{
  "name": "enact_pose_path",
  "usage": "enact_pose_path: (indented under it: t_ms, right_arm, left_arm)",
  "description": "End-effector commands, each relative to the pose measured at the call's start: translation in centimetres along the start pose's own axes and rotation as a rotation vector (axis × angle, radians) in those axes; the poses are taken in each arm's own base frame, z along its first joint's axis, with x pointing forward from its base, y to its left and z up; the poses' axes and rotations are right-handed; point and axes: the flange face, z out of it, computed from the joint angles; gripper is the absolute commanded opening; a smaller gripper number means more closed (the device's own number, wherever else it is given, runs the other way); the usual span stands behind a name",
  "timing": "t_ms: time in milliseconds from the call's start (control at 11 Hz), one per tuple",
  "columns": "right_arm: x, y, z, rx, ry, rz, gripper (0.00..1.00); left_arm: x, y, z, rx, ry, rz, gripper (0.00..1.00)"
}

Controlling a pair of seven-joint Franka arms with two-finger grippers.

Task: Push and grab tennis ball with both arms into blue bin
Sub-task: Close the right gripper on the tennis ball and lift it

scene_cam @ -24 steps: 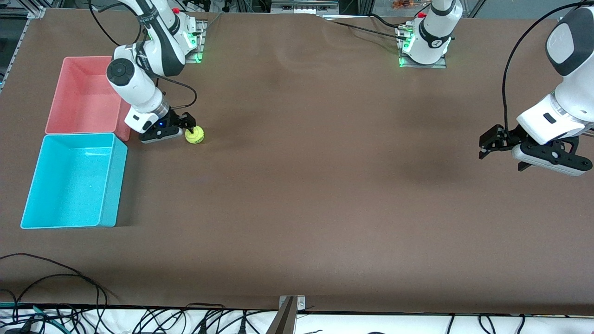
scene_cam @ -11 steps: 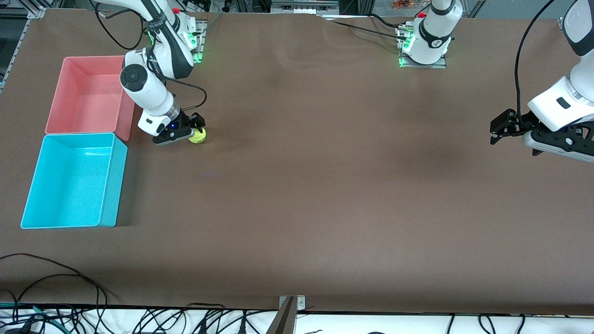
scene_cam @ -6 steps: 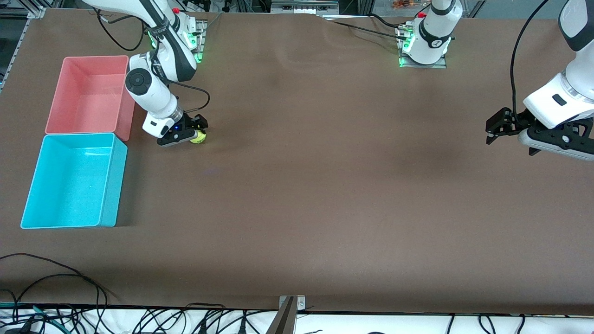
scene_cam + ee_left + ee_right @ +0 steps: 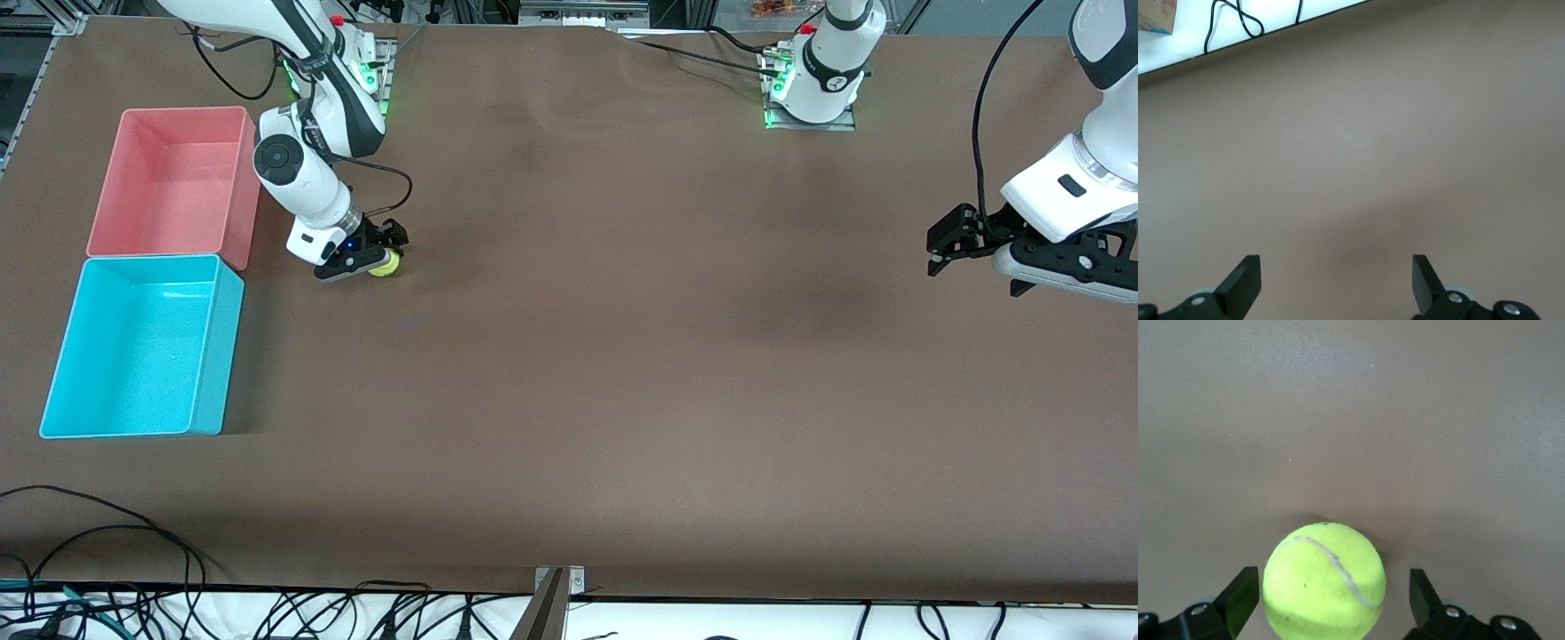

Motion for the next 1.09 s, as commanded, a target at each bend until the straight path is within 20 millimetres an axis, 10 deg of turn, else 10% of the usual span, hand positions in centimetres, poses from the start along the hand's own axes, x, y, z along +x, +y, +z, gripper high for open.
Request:
enact_pose_path:
  t_ms: [0,364,1000]
  right_arm:
    - [0.5,-0.2,0.7,0.009,0.020,-0.002,0.90]
    - [1.9,-0.5,0.6,0.014,0.033,-0.013,0.50]
    - [5.3,-0.1,-3.4,0.007,0.001,-0.030,0.45]
  left_arm:
    - [-0.2,0.3,-0.5,0.000,-0.013,-0.010,1.00]
    - [-0.4,0.4,-0.6,-0.007,-0.032,-0.008,1.00]
    - [-0.8,0.5,-0.4,-0.015,-0.059,-0.076,1.00]
